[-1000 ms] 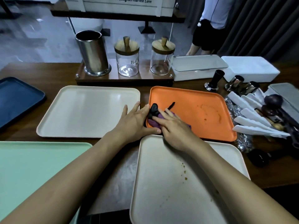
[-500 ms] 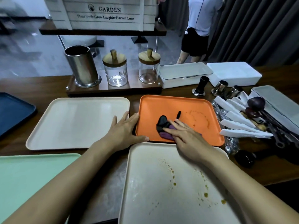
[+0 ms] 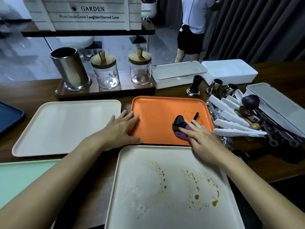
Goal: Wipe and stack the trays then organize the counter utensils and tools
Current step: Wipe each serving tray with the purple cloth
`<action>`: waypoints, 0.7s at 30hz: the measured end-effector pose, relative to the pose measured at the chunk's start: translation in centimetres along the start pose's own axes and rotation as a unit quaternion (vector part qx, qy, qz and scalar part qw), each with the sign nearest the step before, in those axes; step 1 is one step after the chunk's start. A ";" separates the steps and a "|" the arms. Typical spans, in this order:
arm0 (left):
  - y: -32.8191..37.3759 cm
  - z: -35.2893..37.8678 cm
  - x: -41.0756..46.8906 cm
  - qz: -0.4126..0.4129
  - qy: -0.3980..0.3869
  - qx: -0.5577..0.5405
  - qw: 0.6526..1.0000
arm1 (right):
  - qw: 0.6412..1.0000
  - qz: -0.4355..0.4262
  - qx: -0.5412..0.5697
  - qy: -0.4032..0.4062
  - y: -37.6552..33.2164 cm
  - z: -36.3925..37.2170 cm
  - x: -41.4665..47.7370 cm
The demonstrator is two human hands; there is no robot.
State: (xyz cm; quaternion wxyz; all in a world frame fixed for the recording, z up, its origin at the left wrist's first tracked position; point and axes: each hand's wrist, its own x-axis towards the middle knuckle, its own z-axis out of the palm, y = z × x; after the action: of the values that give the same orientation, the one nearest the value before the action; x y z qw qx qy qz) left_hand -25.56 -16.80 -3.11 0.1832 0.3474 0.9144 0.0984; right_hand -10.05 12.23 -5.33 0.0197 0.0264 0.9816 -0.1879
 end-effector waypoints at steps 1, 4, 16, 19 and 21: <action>0.3 -0.1 0.2 0.005 0.006 -0.005 1.000 | 1.000 -0.001 0.002 0.005 0.0 0.1 0.0; 0.9 0.3 1.0 0.009 0.022 0.018 1.000 | 1.000 0.001 0.005 0.006 -0.2 0.1 0.1; 1.4 0.9 2.2 -0.003 0.004 0.106 0.994 | 0.999 -0.028 0.005 -0.020 -3.0 1.3 1.9; 1.3 1.0 2.2 -0.007 0.003 0.103 0.995 | 0.998 -0.061 0.005 -0.026 -5.8 2.4 3.5; 1.3 1.1 2.2 -0.009 0.006 0.097 0.995 | 0.997 -0.078 0.007 -0.030 -7.6 3.1 4.5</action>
State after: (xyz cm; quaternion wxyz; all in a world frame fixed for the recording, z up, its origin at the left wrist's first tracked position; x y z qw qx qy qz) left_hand -25.85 -14.28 -4.27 0.1439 0.3549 0.9237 0.0099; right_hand -14.94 4.22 -5.66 0.0346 -0.0553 0.9783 -0.1964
